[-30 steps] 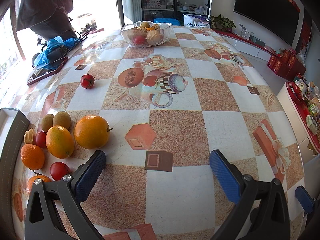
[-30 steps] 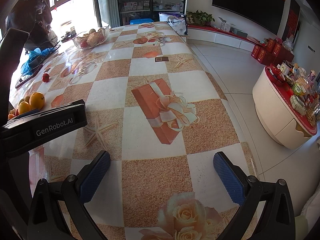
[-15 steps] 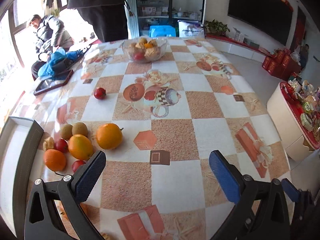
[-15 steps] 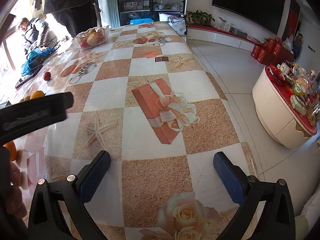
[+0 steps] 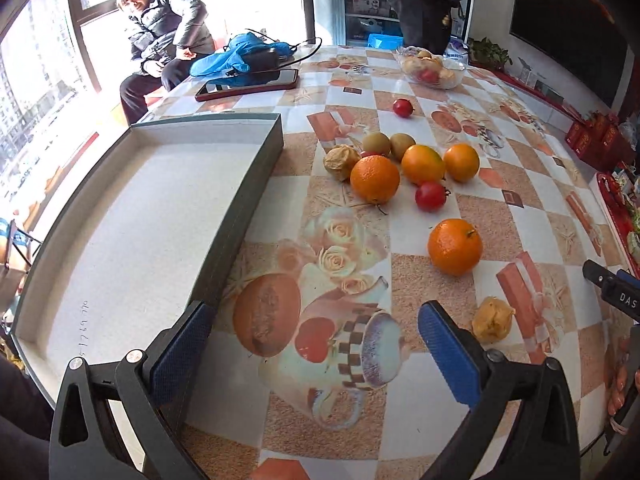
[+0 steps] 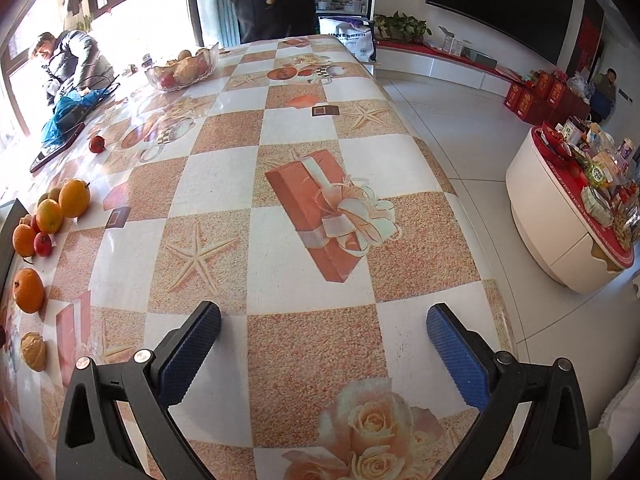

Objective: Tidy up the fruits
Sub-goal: 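Grasp the wrinkled dried fruit with the right gripper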

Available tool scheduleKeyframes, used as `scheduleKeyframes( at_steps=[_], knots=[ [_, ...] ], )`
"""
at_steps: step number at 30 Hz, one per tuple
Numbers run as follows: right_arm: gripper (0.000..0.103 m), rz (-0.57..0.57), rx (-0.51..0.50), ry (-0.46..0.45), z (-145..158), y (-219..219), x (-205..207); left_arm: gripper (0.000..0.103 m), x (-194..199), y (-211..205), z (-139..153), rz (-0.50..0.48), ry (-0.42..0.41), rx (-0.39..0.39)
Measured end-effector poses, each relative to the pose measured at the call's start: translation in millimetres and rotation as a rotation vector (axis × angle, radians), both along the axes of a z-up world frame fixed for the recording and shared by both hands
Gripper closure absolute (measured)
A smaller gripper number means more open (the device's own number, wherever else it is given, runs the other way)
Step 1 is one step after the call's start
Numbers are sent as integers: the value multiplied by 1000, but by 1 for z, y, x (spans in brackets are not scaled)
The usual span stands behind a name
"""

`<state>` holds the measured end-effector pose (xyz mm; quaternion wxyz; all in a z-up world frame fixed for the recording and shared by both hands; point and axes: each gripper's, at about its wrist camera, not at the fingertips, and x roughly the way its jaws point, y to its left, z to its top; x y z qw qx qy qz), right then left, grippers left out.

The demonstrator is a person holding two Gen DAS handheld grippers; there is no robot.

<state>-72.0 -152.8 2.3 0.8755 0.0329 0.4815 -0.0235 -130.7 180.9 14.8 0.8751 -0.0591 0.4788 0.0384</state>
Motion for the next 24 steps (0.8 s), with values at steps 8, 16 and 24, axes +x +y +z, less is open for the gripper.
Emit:
scheduleKeyframes(
  at_steps=[8,16,24],
  knots=[
    [0,268,142,21,14,61,-27,0,-7,-7,-9,-71,-29,39],
    [0,535,30,-14,16,153,-44,0,-15,27,-21,-32,-36,4],
    [31,585,16,-36,11,182,-37,1,-1,23,-23,-26,-13,36]
  ],
)
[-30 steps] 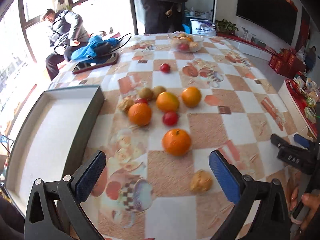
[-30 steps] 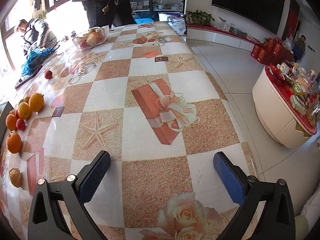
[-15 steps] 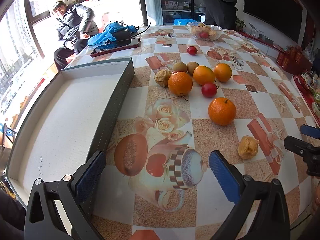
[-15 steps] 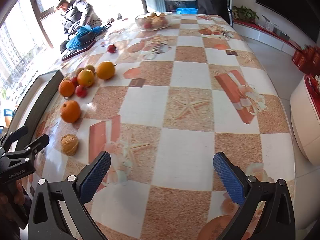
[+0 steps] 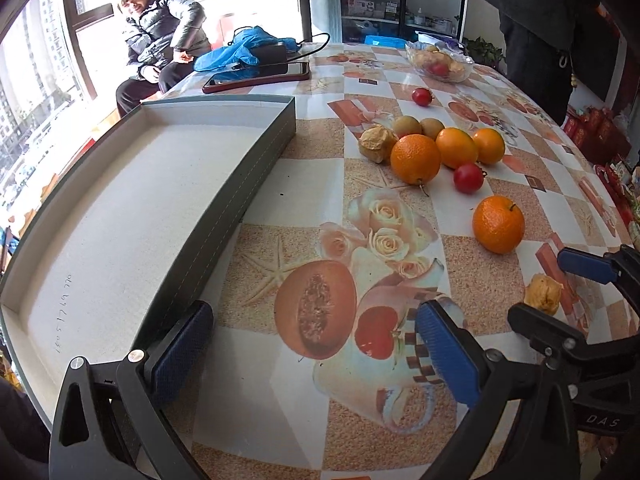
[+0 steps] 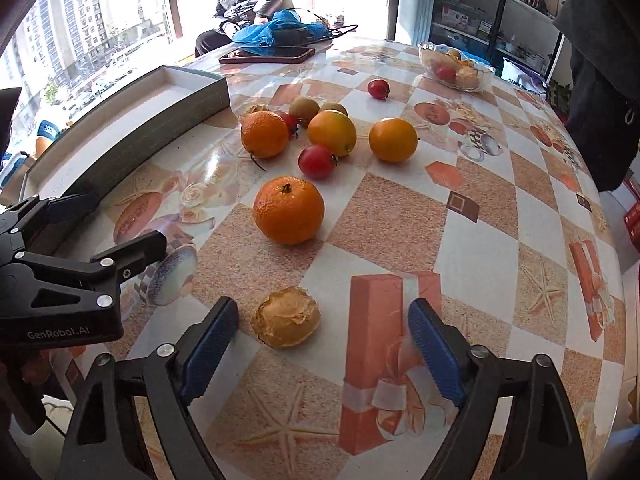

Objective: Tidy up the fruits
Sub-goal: 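Grasp the wrinkled dried fruit with the right gripper, then grasp an orange with the left gripper while the right gripper carries the dried fruit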

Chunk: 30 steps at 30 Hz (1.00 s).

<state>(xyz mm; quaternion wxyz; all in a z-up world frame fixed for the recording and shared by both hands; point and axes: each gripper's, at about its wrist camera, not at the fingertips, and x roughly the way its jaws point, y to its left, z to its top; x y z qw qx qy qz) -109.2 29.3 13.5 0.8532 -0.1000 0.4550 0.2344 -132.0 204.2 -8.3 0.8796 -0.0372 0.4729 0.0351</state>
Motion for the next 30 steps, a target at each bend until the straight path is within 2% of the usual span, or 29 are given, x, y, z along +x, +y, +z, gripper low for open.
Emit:
scheduleKeyframes(
  at_steps=[1,2,3,5,8,9,11,18,22,25,26,27,29,30],
  knots=[
    [47,11,-1,-5,1,2,1,1,0,-1,0,1,-1,0],
    [56,20,0,-10,2,3,0,1,0,0,0,5,5,-3],
    [76,20,2,-13,4,2,-1,1,1,0,1,8,10,-9],
    [76,-8,12,-5,4,-6,2,5,0,2,3,3,15,-17],
    [76,-66,56,16,4,-32,4,25,-5,8,11,-3,2,-32],
    [76,-84,73,25,4,-42,6,28,-4,9,13,-5,10,-52],
    [76,-119,104,48,4,-63,8,28,0,2,17,-18,23,-64],
    [76,-173,121,91,6,-101,9,28,27,-71,34,-137,-19,24],
    [76,-189,114,91,6,-115,4,28,45,-100,28,-169,0,70],
    [76,-199,115,95,5,-123,0,31,56,-110,18,-169,33,66],
    [76,-202,114,95,5,-125,0,37,58,-112,16,-166,35,56],
    [76,-203,117,97,5,-127,-1,49,59,-112,16,-155,21,42],
    [76,-203,122,100,5,-129,-1,63,62,-112,16,-145,18,5],
    [76,-203,124,103,5,-131,-2,63,62,-112,17,-139,21,4]
  ],
)
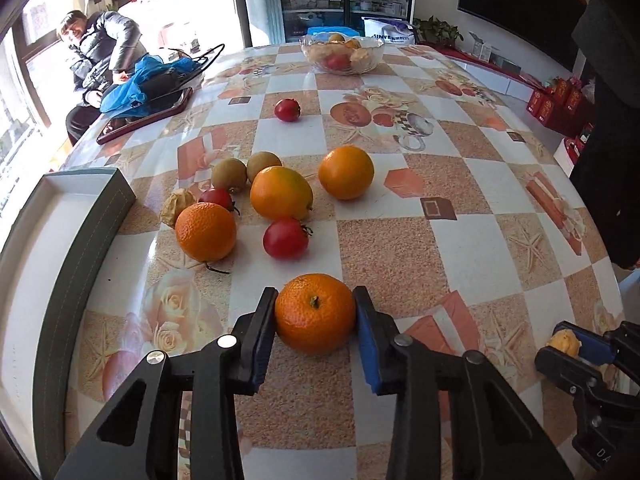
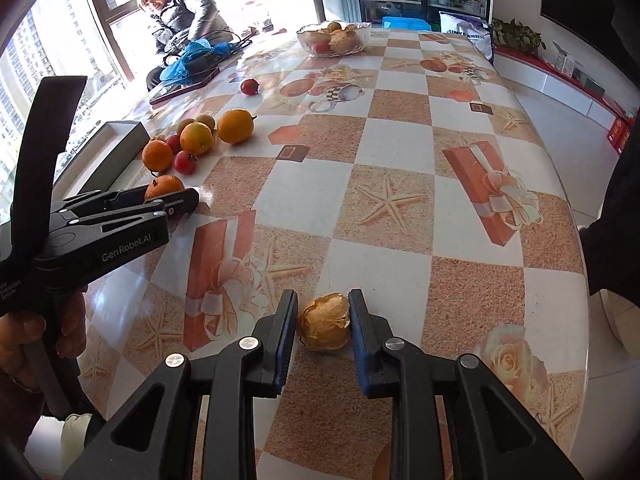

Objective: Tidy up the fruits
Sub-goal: 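Grasp an orange with the left gripper while the right gripper carries the dried fruit, then open the left gripper over the white tray while the right gripper drops the dried fruit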

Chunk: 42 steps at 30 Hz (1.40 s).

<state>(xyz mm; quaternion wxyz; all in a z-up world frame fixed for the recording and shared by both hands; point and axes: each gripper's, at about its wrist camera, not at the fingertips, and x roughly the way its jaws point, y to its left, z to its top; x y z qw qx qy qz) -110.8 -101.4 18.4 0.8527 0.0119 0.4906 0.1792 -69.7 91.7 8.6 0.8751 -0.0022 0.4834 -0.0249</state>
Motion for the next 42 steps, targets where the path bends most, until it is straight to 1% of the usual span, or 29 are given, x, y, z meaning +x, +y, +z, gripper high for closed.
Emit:
scheduleKeyframes(
  at_steps=[2,4,8,11,14,17,21,23,27,31,36,40,41,42],
  knots=[
    [76,-1,11,5,1,-3,-1,63,-3,-1,2,-10,2,6],
    [76,1,21,9,3,-5,-2,63,-12,1,8,-17,-13,11],
    [76,2,34,11,8,-7,-3,63,-32,12,31,-38,-78,2],
    [76,9,41,3,15,-4,-4,63,-40,31,46,-21,-92,-3],
    [76,35,65,5,25,7,-4,63,-45,56,58,23,-80,1],
    [76,73,94,10,35,26,-2,63,-51,86,69,74,-89,13],
    [76,147,112,7,52,66,6,63,-59,132,81,163,-100,36],
    [76,197,120,4,61,94,10,63,-60,157,82,221,-100,64],
    [76,295,147,9,77,157,24,63,-61,213,72,349,-56,76],
    [76,375,201,61,80,226,47,63,-60,251,50,433,3,108],
    [76,443,216,132,65,306,65,63,-58,273,18,480,76,117],
    [75,500,171,142,51,348,64,61,-64,276,7,489,66,138],
    [74,513,153,161,46,354,64,59,-65,275,5,490,57,144],
    [71,515,132,175,40,357,64,50,-67,273,4,492,45,152]
  ],
)
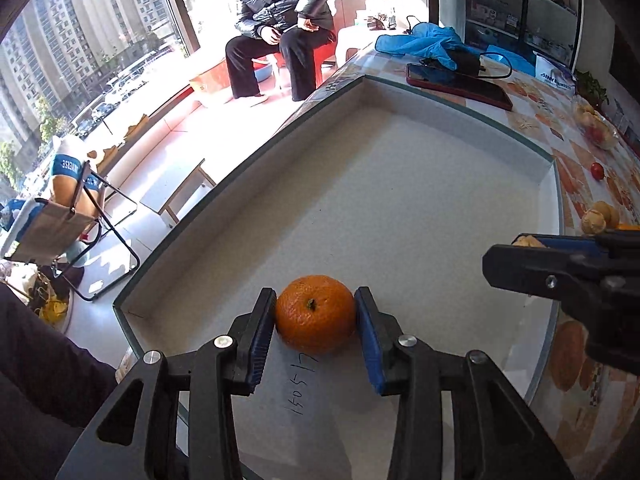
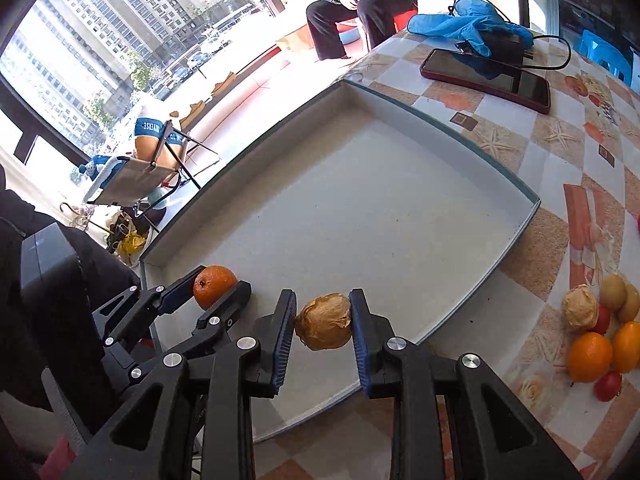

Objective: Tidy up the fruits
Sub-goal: 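Open the left gripper over the white tray while the right gripper drops the dried fruit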

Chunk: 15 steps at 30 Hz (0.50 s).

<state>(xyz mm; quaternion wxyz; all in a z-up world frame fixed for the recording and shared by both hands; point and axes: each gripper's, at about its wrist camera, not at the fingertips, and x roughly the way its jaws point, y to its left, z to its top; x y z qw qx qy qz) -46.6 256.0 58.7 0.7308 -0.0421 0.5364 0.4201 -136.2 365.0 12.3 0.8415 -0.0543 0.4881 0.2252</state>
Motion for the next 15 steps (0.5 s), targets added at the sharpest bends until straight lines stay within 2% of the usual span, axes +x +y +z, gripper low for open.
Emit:
scheduleKeyframes(
  at_steps=[1,2,3,4,7,10,15],
  knots=[
    [63,-2,-23,-4,-4,1,0,42,-3,0,1,-1,-13,5],
    [42,-5,-41,-18,-4,0,0,26,-4,-1,0,-10,-18,-7],
    [20,-4,-29,-34,-2,-4,-1,25,-6,-1,-1,-21,-26,-24],
    [5,-3,2,-45,4,-8,-3,25,-8,-2,0,-32,-32,-34],
    [4,-30,48,-120,33,-33,-10,25,-12,-10,13,-49,-65,-3],
    [4,-79,25,-205,48,-69,-10,25,-14,-28,40,-102,-137,15],
    [4,-290,-90,-215,35,-159,14,25,1,-94,70,-298,-191,-12]
  ],
)
